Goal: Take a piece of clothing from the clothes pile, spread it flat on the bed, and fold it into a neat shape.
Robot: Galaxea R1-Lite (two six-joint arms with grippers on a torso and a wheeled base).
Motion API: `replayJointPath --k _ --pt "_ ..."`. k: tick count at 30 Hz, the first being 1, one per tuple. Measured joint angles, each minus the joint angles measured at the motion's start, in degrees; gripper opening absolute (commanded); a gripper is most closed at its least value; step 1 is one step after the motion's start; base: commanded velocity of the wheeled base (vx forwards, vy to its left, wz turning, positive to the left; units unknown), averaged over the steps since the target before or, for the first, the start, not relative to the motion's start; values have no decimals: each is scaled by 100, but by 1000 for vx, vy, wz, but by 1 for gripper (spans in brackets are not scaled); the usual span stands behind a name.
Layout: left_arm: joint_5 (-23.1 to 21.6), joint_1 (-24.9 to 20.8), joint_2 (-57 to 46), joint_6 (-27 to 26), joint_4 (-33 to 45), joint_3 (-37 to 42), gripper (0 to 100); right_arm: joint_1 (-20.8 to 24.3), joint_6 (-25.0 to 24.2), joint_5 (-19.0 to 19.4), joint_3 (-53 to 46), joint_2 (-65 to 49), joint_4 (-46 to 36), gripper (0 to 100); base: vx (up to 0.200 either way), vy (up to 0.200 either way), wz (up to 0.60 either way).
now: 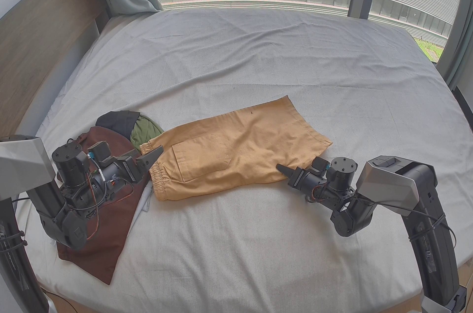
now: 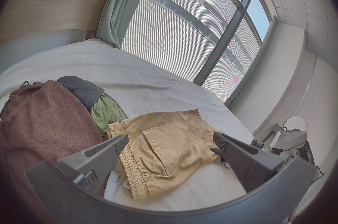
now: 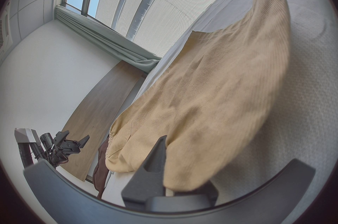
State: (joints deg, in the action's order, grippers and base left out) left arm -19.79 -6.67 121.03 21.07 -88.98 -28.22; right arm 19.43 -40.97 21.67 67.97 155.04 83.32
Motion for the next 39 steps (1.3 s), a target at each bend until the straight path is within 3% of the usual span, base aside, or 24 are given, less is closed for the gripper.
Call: replayJointPath --k 14,39 --pt "-9 2 59 9 0 30 100 11 33 2 -644 -168 148 0 0 0 0" --pt "-132 9 124 -18 0 72 100 179 490 -24 -3717 -1325 495 0 0 0 0"
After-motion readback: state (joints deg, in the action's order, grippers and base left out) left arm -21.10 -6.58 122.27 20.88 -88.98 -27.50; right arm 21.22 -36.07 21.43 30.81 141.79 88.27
